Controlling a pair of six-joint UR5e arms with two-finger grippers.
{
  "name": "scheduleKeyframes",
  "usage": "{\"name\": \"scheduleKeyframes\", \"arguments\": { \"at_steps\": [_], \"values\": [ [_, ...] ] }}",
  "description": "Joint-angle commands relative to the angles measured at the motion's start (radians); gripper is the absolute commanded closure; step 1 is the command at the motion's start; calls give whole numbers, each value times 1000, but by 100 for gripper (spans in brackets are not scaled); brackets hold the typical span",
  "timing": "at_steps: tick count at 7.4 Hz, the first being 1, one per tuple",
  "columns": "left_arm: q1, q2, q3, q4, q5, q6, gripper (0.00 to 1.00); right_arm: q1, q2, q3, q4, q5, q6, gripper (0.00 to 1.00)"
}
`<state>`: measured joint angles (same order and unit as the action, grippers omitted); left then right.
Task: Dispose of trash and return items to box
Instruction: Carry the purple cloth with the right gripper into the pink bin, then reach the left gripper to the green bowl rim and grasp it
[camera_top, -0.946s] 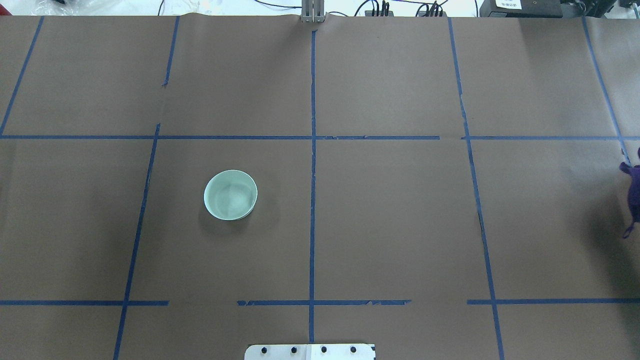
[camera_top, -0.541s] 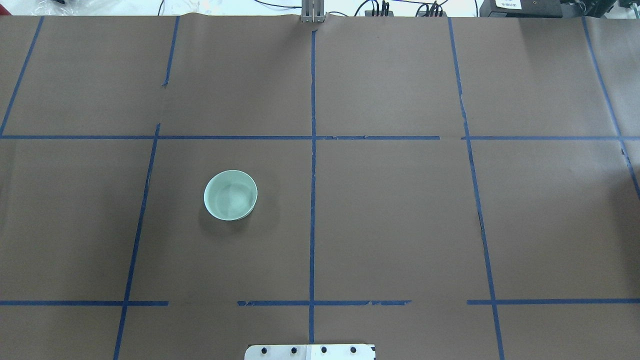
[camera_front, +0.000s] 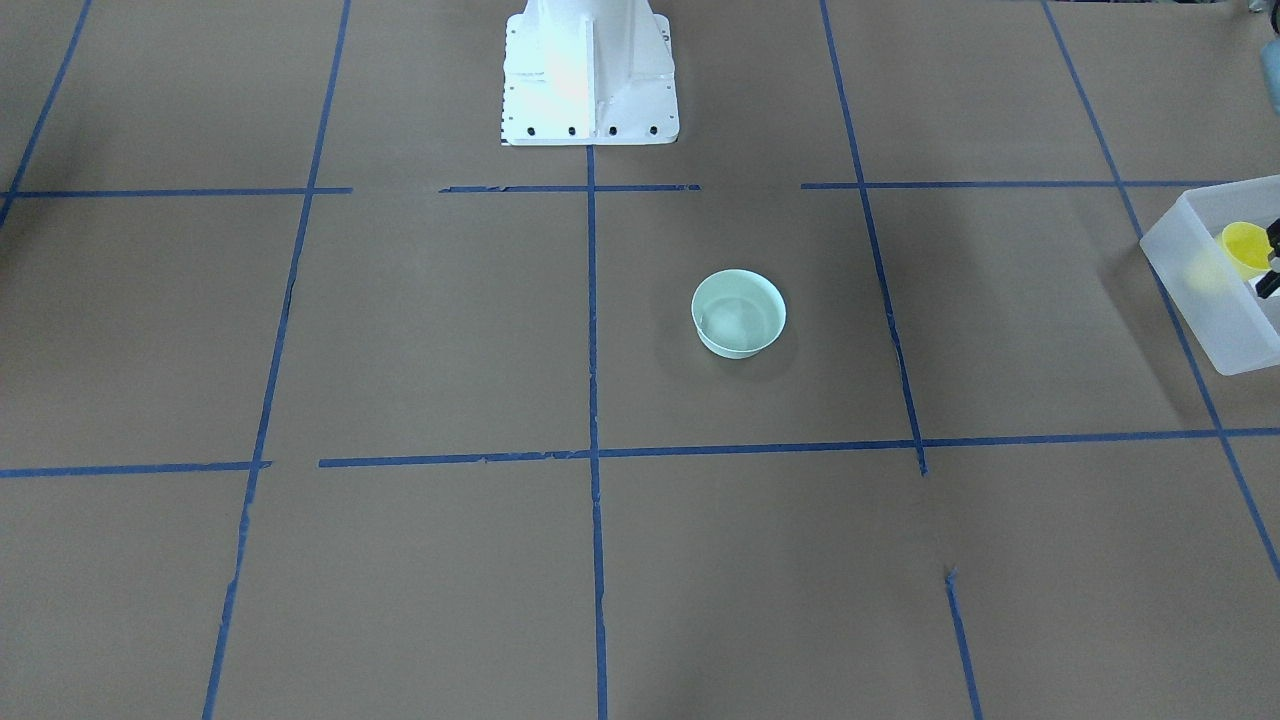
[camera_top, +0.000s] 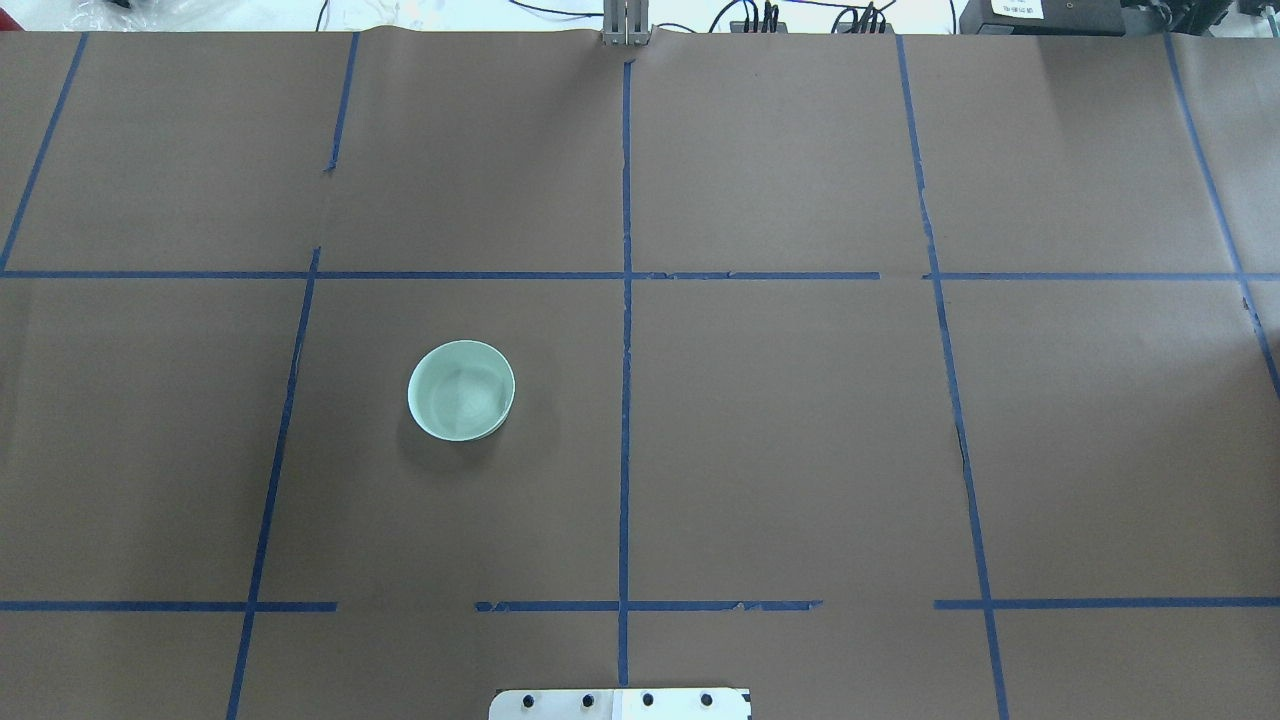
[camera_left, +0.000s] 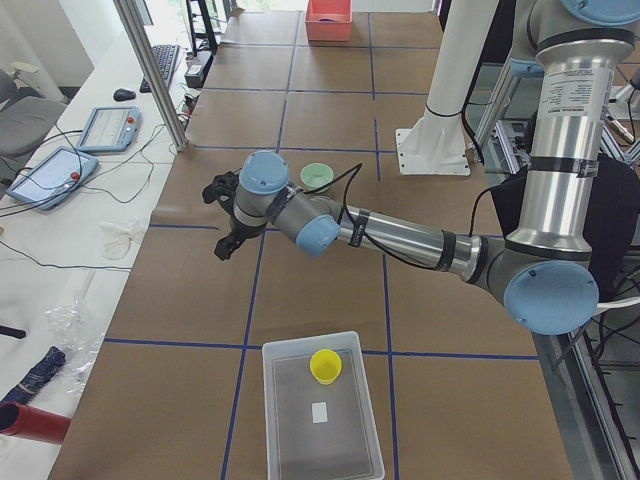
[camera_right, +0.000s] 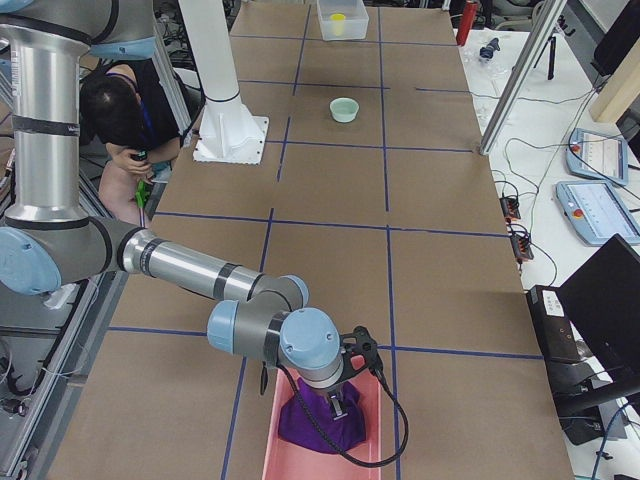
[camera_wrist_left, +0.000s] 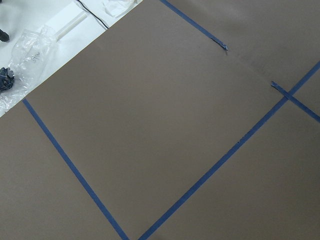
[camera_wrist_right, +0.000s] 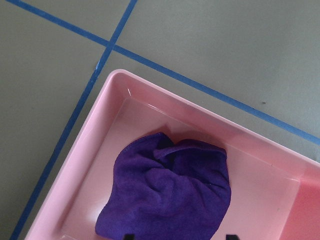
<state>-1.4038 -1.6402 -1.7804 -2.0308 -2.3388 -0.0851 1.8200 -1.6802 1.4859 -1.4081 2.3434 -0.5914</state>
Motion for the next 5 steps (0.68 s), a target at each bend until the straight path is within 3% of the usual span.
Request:
{"name": "scheduleKeyframes", "arguments": {
  "at_steps": [1,4,5],
  "values": [
    [191,-6,-152,1,108,-410,3,-40,0,4,55,25,123,0],
    [525,-7,-235,-18,362,-970,27,-51,-4,1,93,27,142,0],
    [648,-15,-234,-41,471,-1134,29,-51,-4,1,93,27,142,0]
  ]
}}
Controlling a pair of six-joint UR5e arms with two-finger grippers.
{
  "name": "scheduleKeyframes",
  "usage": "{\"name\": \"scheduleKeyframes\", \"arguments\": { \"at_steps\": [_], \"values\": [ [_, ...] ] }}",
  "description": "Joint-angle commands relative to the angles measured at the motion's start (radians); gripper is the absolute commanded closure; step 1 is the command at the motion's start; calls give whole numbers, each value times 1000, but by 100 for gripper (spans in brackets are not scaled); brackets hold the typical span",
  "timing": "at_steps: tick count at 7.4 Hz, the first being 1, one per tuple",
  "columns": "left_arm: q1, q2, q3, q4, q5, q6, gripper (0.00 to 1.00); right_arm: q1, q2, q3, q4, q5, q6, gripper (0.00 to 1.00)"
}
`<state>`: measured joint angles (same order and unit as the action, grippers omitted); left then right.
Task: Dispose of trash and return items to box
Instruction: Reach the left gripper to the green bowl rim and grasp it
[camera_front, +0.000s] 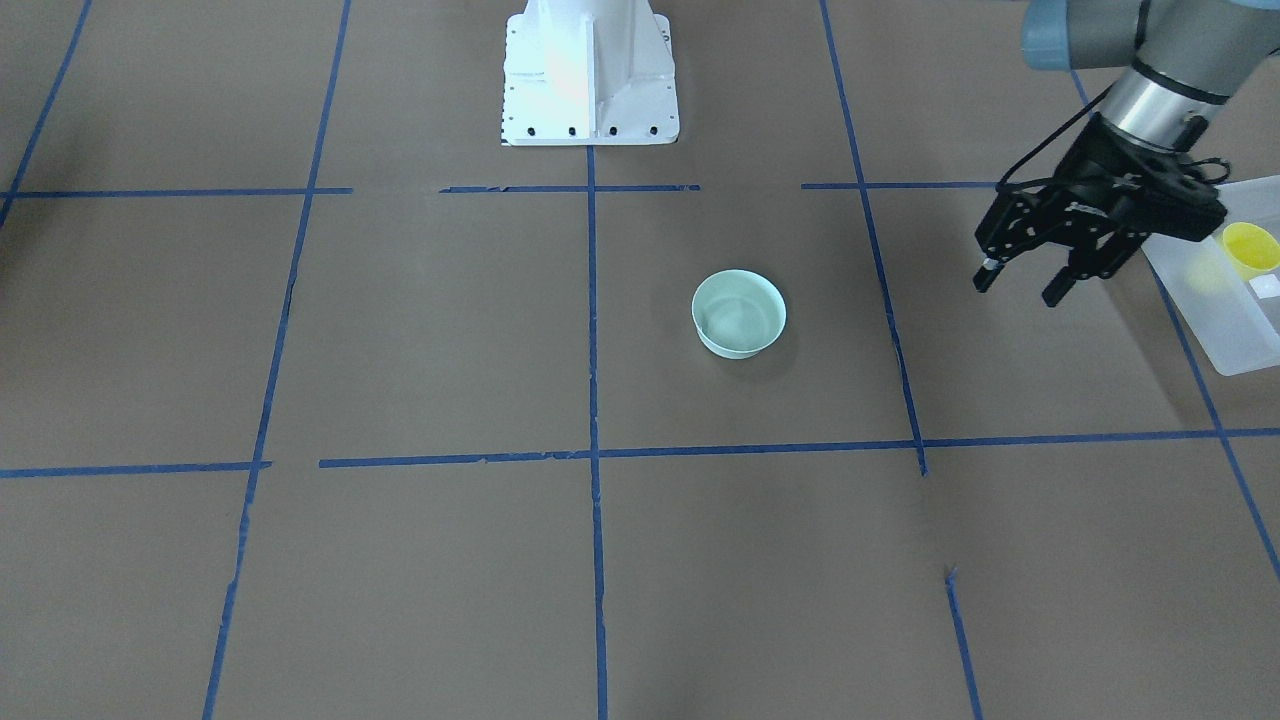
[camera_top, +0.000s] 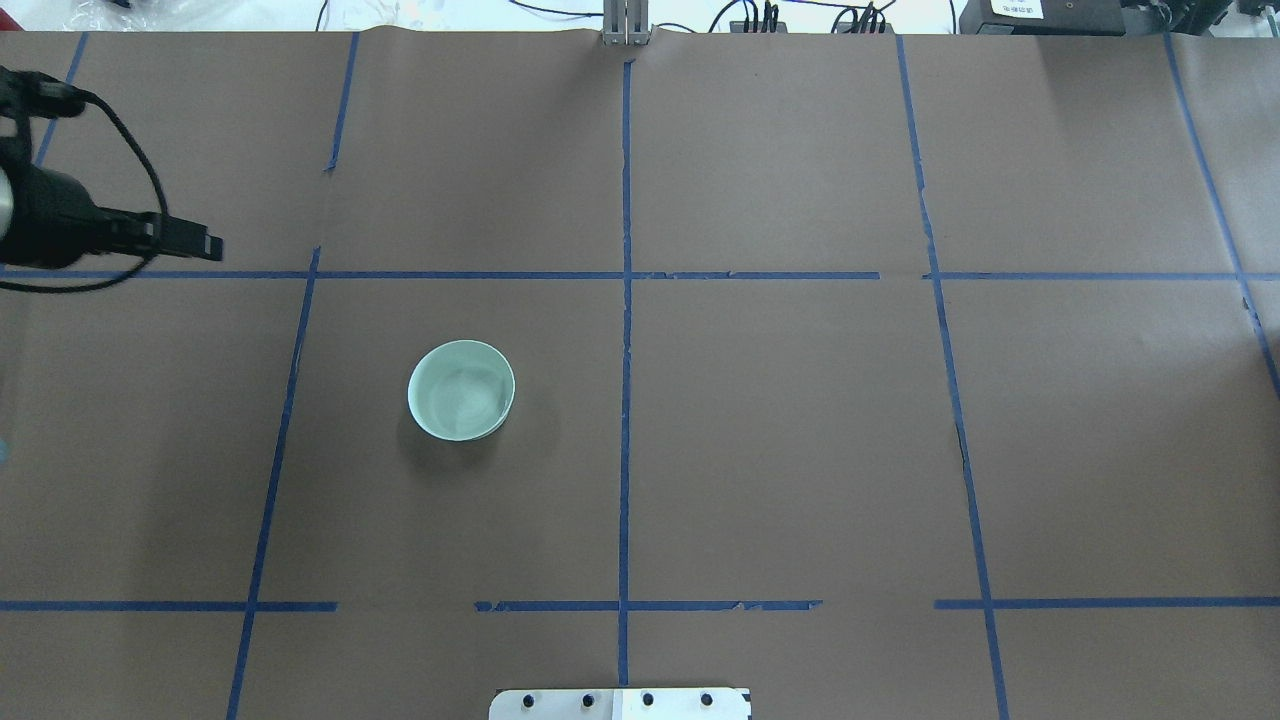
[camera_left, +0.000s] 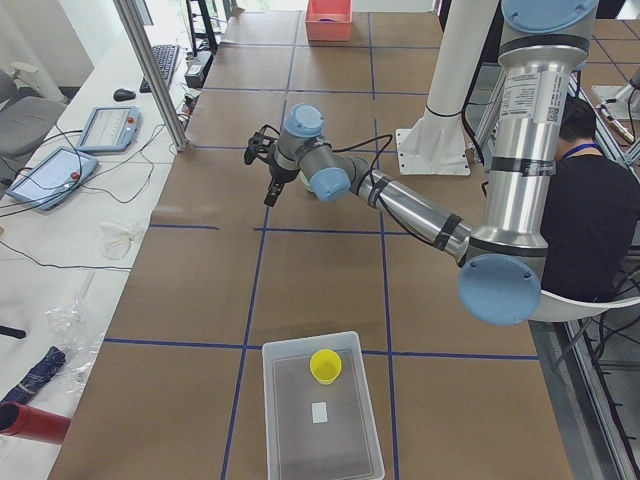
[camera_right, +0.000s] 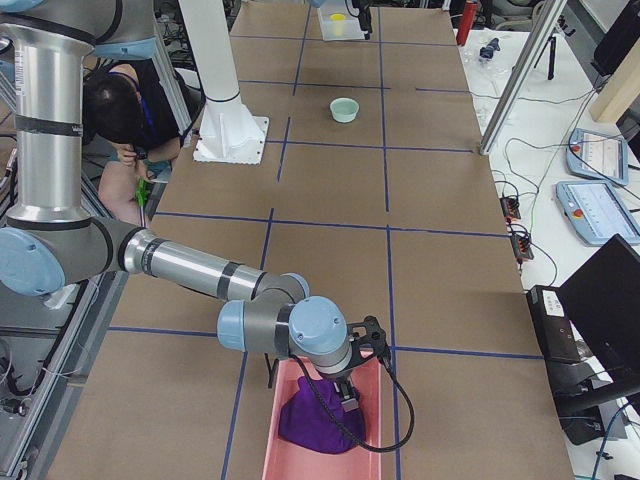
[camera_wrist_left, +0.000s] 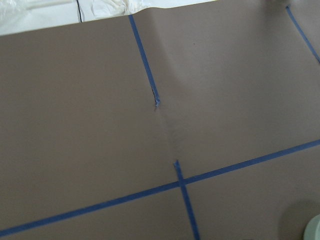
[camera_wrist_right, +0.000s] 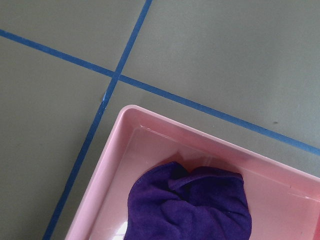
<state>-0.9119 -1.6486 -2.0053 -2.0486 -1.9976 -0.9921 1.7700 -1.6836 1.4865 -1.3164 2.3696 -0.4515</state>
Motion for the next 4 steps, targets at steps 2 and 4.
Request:
{"name": "scheduleKeyframes", "arguments": {
  "at_steps": [2,4],
  "values": [
    [389,-83,32,-27,289,-485,29,0,-2,1,3,-1,2,0],
    [464,-163,127,-25,353,-589,35,0,-2,3,3,-1,1,0]
  ]
}}
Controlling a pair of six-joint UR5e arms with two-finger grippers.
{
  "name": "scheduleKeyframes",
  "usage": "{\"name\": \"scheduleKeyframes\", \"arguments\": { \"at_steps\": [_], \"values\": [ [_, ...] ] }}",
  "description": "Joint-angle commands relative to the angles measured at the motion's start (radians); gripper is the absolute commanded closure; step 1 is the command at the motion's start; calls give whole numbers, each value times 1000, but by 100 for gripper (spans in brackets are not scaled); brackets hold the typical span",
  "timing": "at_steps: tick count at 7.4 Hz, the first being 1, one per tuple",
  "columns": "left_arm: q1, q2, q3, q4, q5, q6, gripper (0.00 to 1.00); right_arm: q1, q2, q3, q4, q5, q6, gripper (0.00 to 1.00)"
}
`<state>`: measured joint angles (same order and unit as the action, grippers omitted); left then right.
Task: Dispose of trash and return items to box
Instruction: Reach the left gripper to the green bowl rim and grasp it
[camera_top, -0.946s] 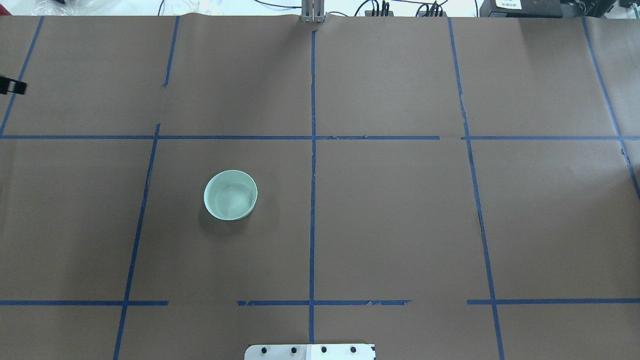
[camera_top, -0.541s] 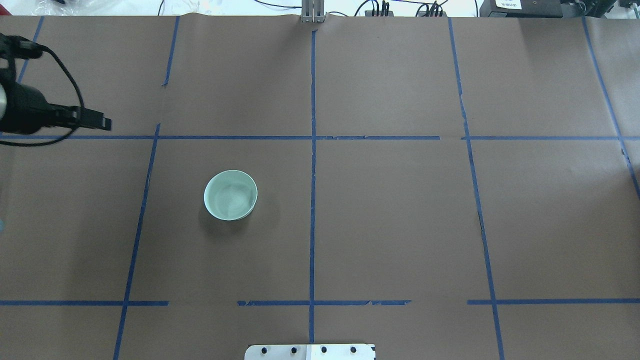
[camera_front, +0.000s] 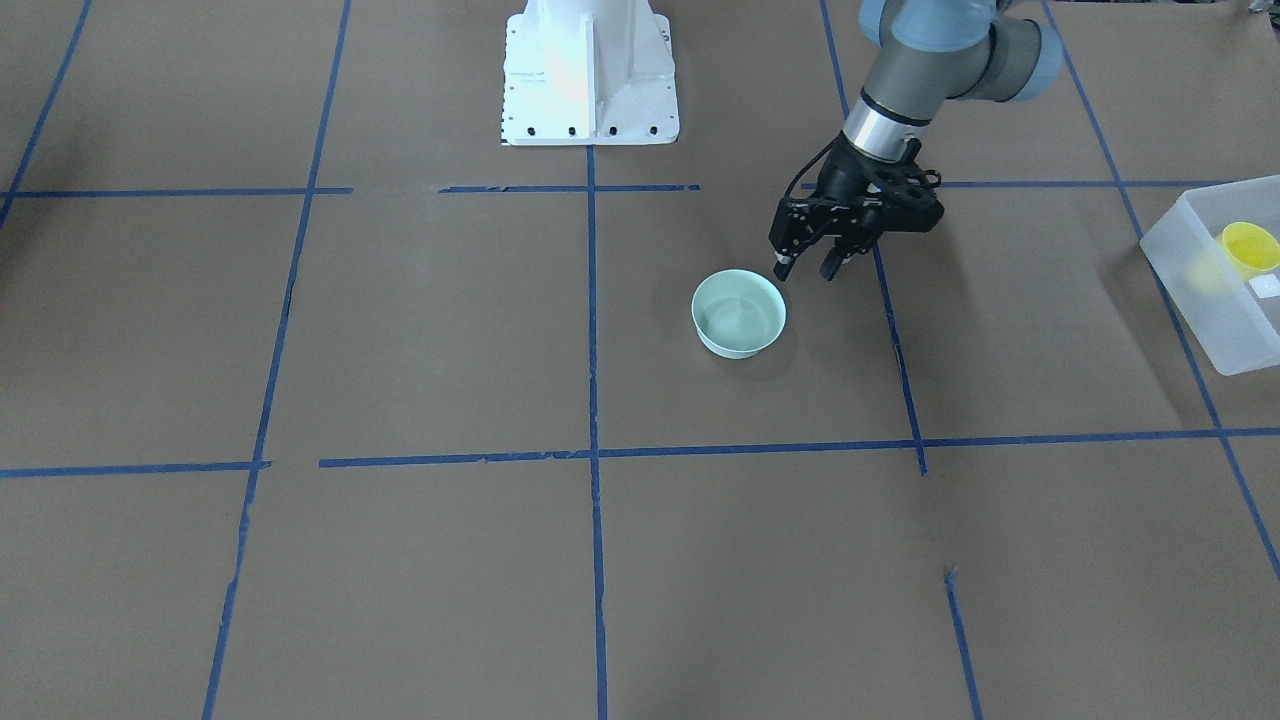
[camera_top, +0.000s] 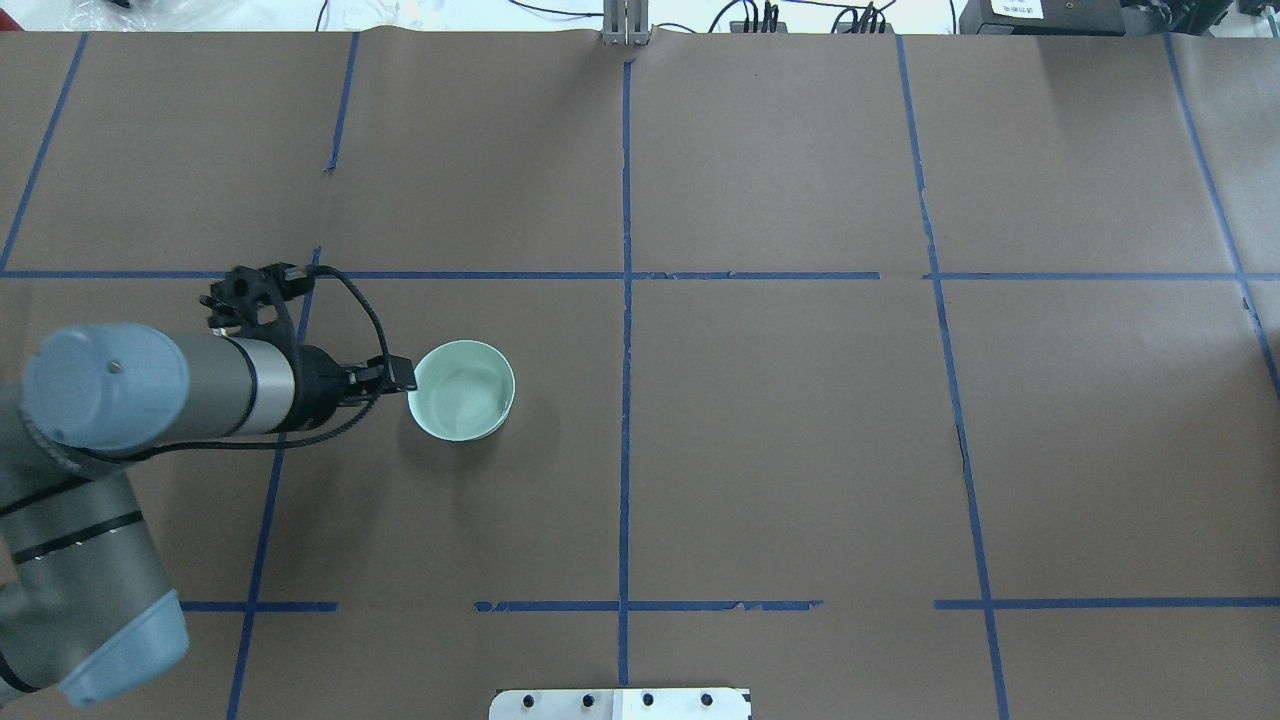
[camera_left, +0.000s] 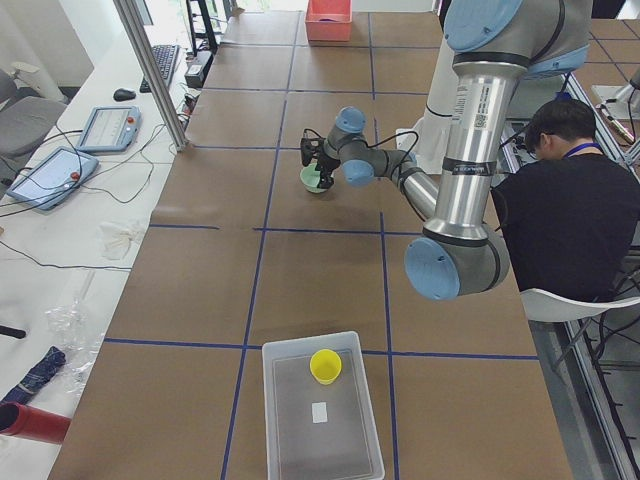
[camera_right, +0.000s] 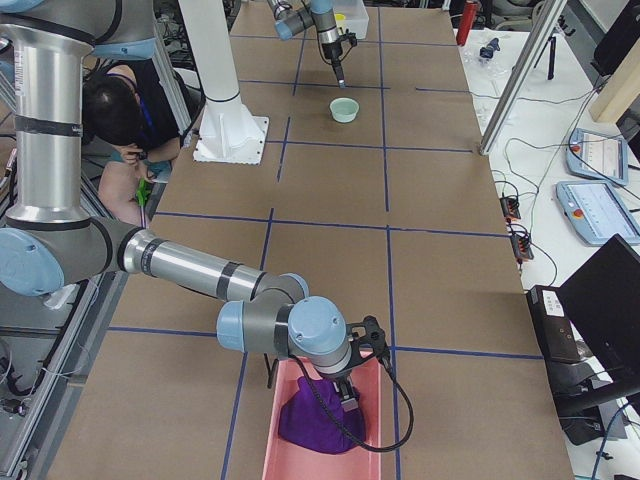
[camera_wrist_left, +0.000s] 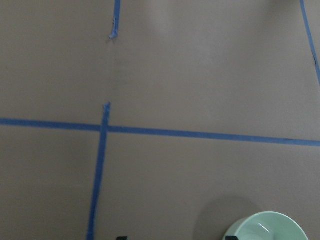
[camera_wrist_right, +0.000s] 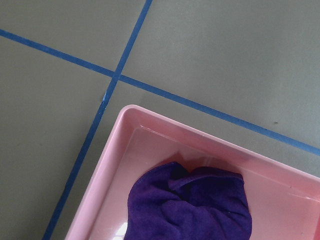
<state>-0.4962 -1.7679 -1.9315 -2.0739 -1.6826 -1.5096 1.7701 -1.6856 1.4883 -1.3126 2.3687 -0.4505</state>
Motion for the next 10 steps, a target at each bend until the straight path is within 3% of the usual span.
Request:
{"name": "scheduleKeyframes", "arguments": {
  "at_steps": [1,3,5,7,8,10],
  "values": [
    [51,-53,89,0,53,-83,41,0,0,1,0,0,-1,0],
    [53,-56,124,1,53,-83,43,0,0,1,1,0,-1,0],
    [51,-61,114,3,47,-72,100,0,0,1,1,0,-1,0],
    [38,-47,71,5,38,-45,100,0,0,1,1,0,-1,0],
    [22,-15,12,21,34,59,100,0,0,1,1,0,-1,0],
    [-162,34,-75,84,-133,281,100,0,0,1,1,0,-1,0]
  ]
}}
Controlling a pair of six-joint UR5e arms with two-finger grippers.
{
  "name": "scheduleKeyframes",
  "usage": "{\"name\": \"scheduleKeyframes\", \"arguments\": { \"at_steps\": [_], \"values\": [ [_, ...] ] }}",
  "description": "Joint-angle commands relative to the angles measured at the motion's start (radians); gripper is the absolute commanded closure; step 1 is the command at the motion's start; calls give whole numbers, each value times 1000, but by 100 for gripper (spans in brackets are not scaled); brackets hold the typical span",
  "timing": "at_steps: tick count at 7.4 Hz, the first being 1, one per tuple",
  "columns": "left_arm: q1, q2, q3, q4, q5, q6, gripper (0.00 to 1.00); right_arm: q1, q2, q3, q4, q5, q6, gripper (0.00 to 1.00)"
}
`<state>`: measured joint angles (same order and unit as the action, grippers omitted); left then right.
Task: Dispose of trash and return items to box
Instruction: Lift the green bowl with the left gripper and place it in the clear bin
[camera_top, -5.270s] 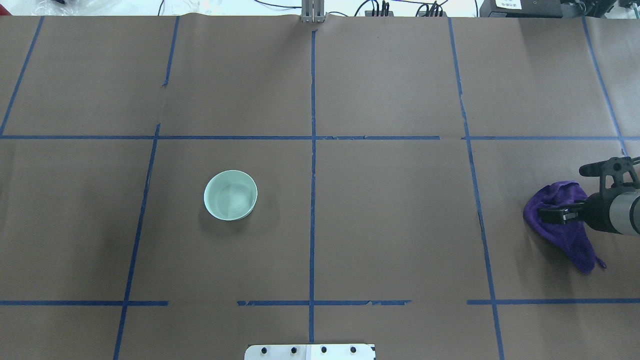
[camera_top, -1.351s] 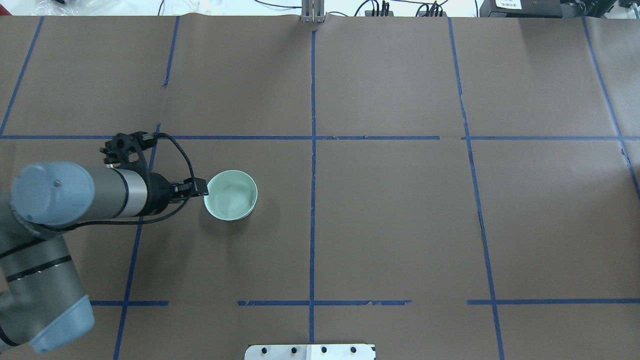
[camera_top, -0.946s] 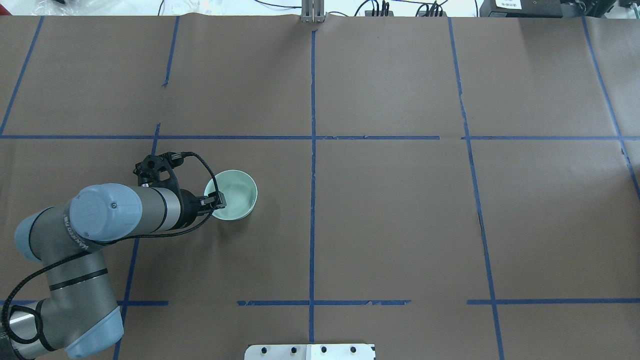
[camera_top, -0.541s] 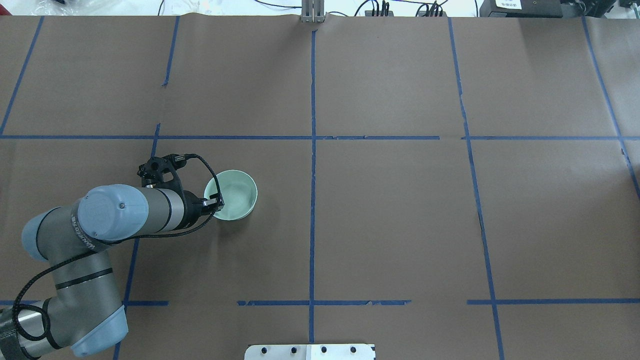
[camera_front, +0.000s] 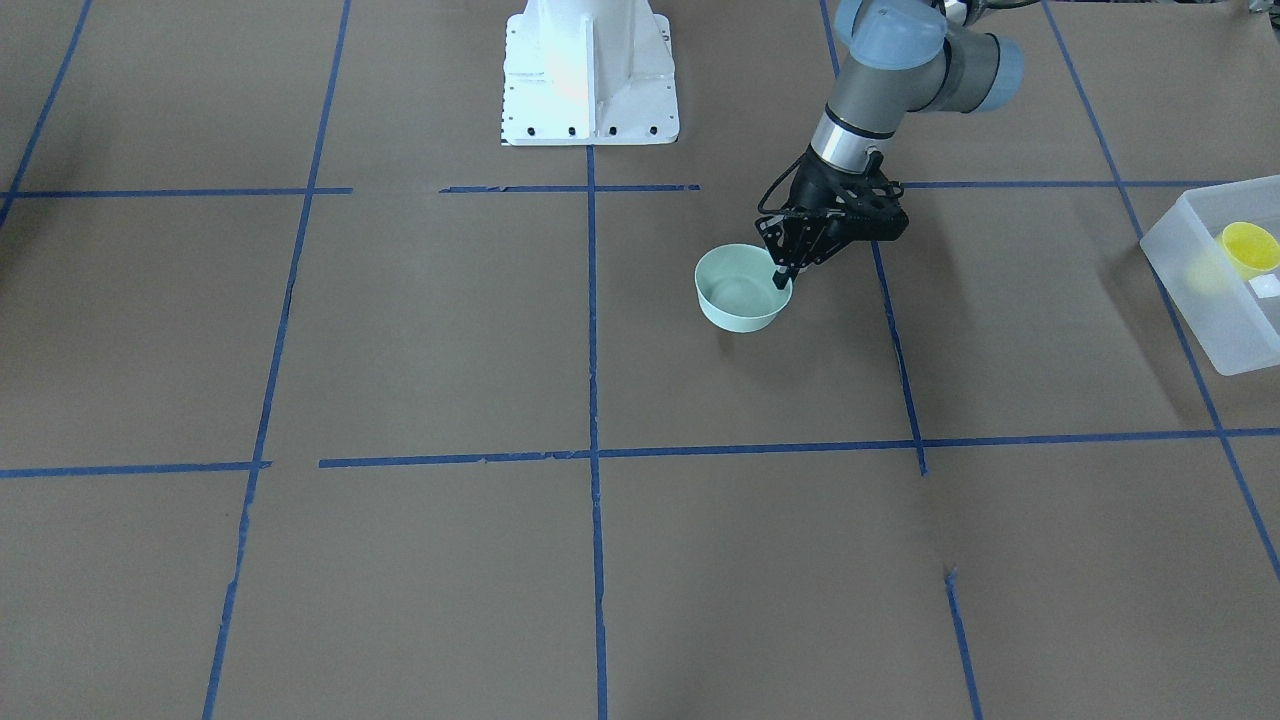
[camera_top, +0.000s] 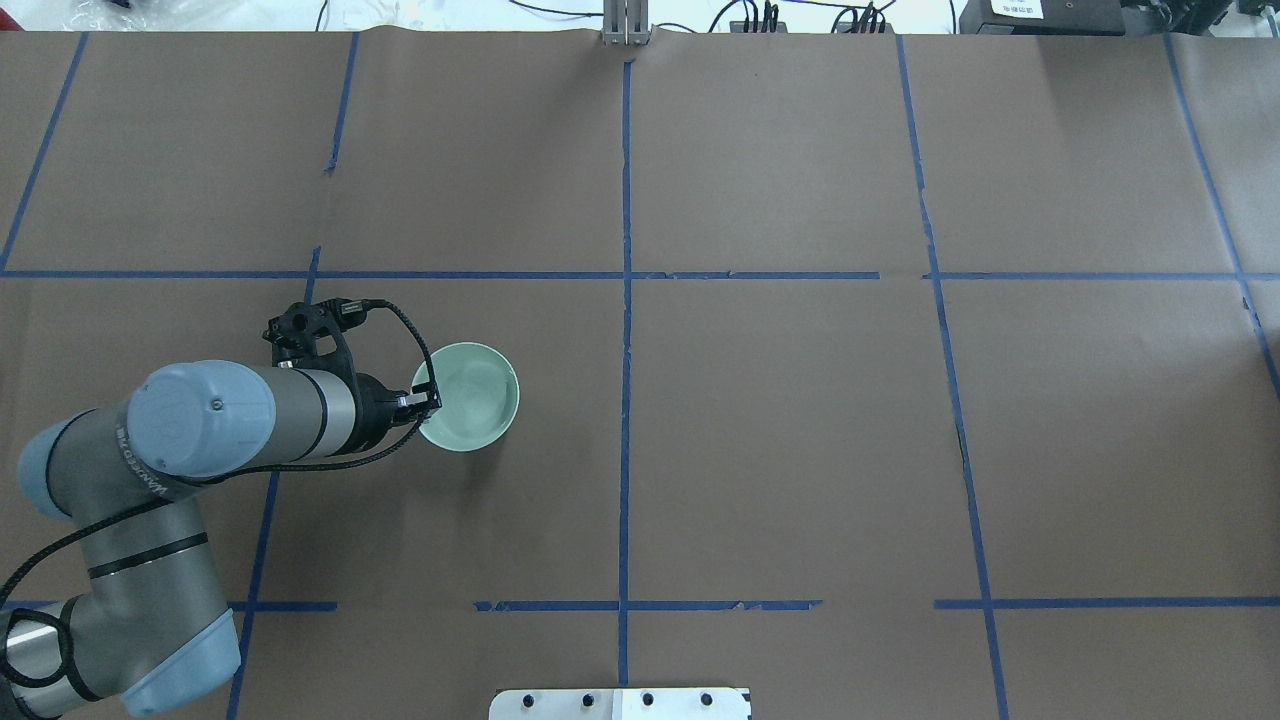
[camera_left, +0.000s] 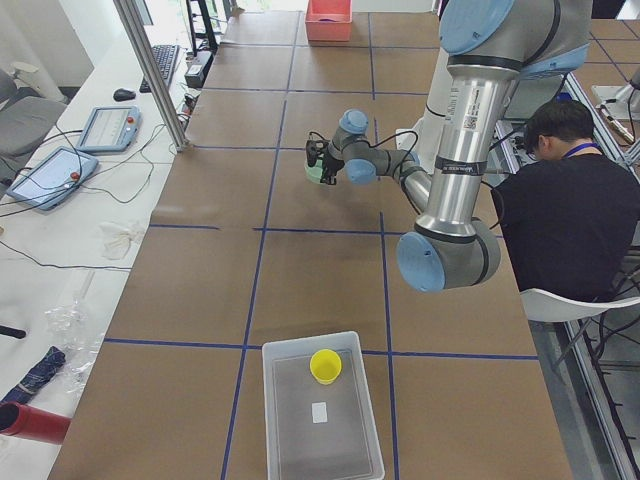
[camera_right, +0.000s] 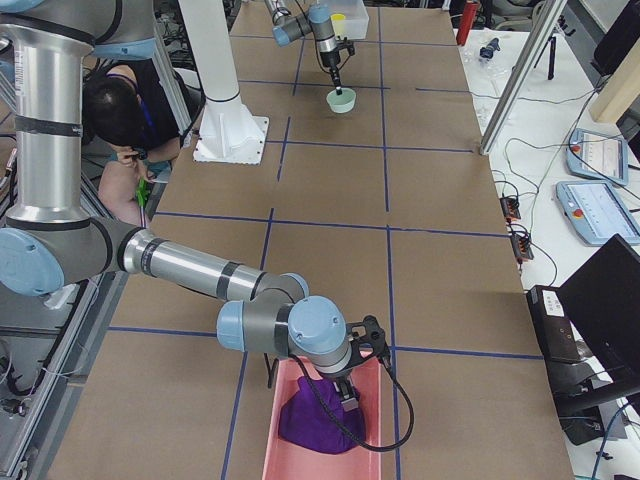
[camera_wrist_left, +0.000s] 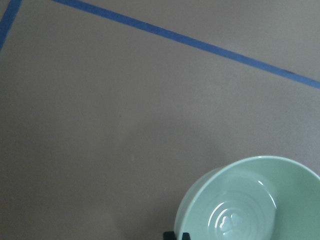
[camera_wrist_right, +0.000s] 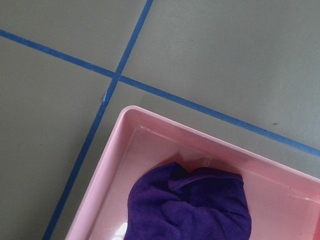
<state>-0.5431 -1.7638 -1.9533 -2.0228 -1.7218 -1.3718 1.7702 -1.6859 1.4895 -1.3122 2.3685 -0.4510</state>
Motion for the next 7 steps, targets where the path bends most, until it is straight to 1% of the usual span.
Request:
{"name": "scheduleKeyframes", "arguments": {
  "at_steps": [1,2,3,5,6,7],
  "values": [
    [-258,73,-70,33,-186,341,100,0,0,-1,-1,0,2,0],
    [-382,117,-72,33,-287,537,100,0,0,-1,-1,0,8,0],
    [-502,159,-65,35,-371,732,100,0,0,0,1,-2,68,2],
    [-721,297,-44,36,-505,1152,100,0,0,17,1,2,83,0],
    [-847,352,-1,35,-556,1324,100,-2,0,20,1,3,86,0],
    [-950,397,78,35,-571,1552,100,-2,0,20,1,3,90,0]
  ]
}}
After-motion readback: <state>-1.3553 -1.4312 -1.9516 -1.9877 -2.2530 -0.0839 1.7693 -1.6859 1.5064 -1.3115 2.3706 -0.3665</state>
